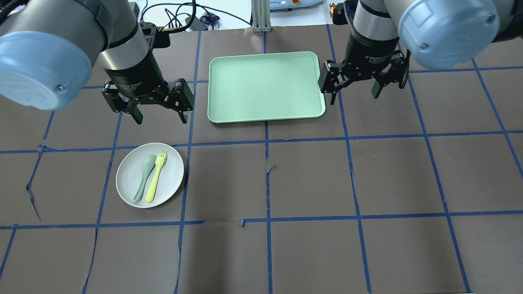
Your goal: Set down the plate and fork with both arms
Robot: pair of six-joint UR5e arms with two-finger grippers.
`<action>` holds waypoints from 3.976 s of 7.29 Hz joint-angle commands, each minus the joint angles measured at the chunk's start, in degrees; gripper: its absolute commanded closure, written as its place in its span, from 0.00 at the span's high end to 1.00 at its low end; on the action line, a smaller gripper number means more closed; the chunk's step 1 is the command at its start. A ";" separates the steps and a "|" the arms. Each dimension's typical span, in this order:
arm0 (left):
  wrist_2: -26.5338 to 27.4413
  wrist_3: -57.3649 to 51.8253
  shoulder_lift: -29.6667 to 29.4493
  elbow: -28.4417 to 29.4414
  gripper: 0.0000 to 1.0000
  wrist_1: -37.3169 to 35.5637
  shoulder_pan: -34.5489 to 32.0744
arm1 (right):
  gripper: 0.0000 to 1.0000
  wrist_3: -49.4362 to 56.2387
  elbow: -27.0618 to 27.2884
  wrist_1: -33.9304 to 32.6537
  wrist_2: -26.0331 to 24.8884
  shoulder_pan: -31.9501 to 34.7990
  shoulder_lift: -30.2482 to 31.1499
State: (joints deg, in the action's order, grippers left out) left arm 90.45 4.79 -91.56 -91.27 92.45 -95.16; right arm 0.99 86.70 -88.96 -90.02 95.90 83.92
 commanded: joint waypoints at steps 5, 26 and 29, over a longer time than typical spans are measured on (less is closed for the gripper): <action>0.70 0.13 1.03 0.13 1.00 1.77 0.50 | 1.00 -0.45 0.05 2.37 -1.83 -0.01 2.29; -1.24 -31.33 -14.60 -26.24 0.79 -32.68 32.05 | 1.00 -0.99 1.98 1.86 -0.60 -0.01 -1.04; -1.24 -31.77 -15.40 -26.33 0.41 -32.33 31.44 | 1.00 -0.99 2.42 1.07 -0.51 -0.01 -1.04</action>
State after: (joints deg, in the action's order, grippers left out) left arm 89.21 -26.67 -106.69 -117.57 59.95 -63.48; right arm -0.04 89.03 -87.64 -90.58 95.89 82.88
